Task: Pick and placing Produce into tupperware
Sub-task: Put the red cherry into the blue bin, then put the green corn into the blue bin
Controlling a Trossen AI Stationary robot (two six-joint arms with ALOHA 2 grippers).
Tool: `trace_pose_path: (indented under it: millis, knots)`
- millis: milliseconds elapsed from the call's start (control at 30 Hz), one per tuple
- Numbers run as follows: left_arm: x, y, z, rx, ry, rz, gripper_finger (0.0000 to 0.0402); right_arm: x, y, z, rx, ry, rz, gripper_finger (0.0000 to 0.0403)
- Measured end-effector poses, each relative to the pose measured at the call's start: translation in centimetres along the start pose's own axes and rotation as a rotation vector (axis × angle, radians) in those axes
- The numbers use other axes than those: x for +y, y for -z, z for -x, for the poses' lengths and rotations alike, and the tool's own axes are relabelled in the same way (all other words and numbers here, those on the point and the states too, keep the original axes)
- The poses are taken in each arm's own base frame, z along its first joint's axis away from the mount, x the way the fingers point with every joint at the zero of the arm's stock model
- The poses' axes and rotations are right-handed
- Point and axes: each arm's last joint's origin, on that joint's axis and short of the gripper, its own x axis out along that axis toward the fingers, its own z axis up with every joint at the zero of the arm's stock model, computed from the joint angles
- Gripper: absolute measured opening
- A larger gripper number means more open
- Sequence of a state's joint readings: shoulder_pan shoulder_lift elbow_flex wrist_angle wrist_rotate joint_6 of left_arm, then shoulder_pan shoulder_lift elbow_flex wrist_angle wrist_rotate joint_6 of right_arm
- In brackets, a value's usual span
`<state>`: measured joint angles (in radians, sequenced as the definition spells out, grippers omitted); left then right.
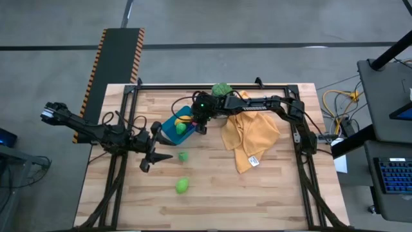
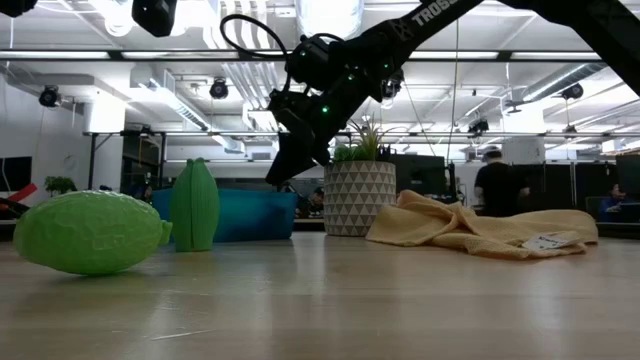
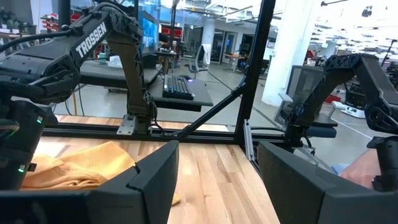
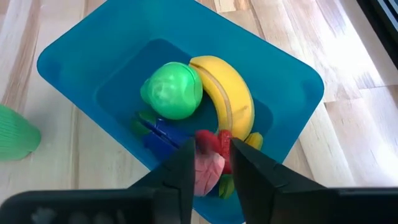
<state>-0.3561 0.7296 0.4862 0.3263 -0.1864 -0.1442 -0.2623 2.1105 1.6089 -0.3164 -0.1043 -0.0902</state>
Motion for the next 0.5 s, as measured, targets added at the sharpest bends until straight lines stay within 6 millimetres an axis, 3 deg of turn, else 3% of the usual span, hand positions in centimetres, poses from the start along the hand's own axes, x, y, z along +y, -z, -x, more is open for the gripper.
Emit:
trace_pose_path:
  millis: [300,400,500]
  knots:
    - [0.0,0.0,0.0,-0.001,-0.001,-0.002,0.0206,0.0,-0.2,0.4,-0.007,-0.001,-0.020,0.0116]
    - [0.0,-0.1,0.1,-0.005,0.000,-0.002,0.0206,0.5,-0.8,1.9,-0.012,-0.036,-0.034,0.0112]
    - [0.0,-0.2,0.2,-0.008,0.000,-0.006,0.0206,1.5,-1.6,4.8,-0.009,-0.069,-0.019,0.0105]
